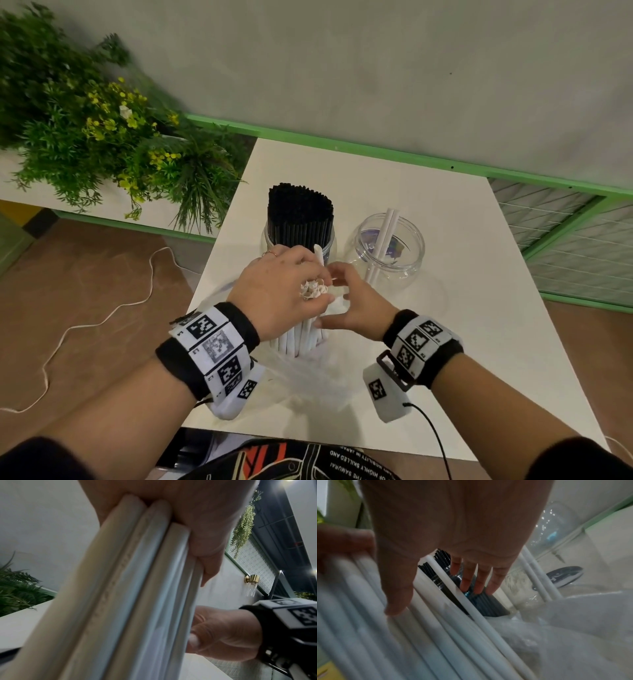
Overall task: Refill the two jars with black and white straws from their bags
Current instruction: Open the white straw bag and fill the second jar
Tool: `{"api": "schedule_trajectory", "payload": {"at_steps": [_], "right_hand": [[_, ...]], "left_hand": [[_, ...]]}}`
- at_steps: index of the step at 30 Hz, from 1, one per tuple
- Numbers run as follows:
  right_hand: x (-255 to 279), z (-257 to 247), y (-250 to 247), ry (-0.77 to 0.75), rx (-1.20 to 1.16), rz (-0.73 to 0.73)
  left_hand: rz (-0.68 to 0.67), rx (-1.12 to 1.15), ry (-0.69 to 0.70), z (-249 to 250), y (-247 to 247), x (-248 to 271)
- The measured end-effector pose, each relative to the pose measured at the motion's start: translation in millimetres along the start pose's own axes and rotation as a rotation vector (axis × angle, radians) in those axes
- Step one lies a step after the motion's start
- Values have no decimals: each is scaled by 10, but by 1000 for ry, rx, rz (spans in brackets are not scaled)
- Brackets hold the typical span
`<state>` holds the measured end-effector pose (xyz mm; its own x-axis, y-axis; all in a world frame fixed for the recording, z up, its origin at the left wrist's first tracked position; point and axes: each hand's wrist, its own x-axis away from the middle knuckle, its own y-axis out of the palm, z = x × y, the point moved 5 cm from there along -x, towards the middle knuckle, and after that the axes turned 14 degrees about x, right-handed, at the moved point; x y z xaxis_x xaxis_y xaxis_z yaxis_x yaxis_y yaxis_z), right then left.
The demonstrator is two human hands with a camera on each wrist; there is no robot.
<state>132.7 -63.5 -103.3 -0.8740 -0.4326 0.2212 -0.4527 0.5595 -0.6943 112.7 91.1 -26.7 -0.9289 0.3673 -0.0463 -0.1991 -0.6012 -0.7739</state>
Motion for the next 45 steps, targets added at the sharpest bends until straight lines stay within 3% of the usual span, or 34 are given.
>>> {"api": "schedule_trajectory", "payload": {"at_steps": [3,8,14,36,45], "right_hand": [[-28,-40,26,-4,-41,-61],[-5,-183,-44,-59,-78,-32],[-13,-256,-77,-83,-231,-28],[182,-380,-114,-23,-284,333],[207,-424,-62,-18,-420,413]], "left_hand": [[-22,28,51,1,-42,14],[-7,107,96,-12,-107,73],[1,125,56,-26,-150,63],[62,118,101,-76,-147,-11],[69,102,69,-61,-148,-24]]}}
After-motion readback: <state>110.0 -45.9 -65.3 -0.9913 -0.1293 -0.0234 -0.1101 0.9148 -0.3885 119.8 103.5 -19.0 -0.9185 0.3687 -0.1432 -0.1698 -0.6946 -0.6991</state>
